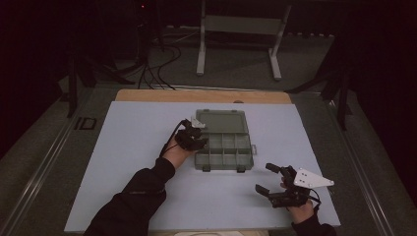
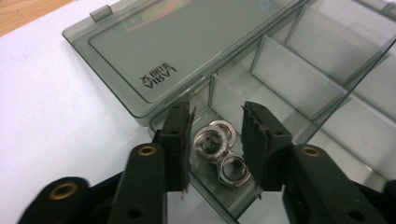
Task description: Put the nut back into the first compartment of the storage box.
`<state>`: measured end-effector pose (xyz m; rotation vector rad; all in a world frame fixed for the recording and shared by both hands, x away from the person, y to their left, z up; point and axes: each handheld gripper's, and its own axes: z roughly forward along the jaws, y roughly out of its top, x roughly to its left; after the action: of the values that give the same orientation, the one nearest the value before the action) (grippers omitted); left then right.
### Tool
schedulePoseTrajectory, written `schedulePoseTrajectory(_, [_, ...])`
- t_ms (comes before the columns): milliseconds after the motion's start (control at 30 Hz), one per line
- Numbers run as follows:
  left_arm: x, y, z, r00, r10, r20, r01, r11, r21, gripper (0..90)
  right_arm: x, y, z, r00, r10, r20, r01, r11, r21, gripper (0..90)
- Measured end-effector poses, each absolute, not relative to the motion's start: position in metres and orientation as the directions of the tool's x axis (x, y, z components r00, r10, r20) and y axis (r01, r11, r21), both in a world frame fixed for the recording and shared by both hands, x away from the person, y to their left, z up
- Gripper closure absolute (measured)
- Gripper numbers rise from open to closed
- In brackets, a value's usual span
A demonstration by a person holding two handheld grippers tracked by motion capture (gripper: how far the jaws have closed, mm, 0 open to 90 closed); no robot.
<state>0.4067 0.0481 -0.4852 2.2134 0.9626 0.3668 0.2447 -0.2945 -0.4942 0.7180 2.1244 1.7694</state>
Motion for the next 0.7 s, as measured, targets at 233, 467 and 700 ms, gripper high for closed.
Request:
schedulePoseTrajectory(233, [0.402,0.052,-0.474,0.685,0.728,-0.015,0.529,-0.483,0.698,28.8,0.245,-0.294,-0.494,-0.836,0.541,0.096,0.192,0.124,0.974,13.5])
schedulePoseTrajectory(467, [0.387,0.062,-0.459,0.73,0.678,-0.083,0.506,-0.455,0.733,5.4,0.244,-0.294,-0.494,-0.835,0.542,0.096,0.192,0.124,0.974,13.6])
schedulePoseTrajectory(700, [0.372,0.079,-0.448,0.738,0.667,-0.103,0.495,-0.432,0.754,0.1,0.244,-0.294,-0.494,-0.835,0.543,0.095,0.192,0.125,0.973,13.5])
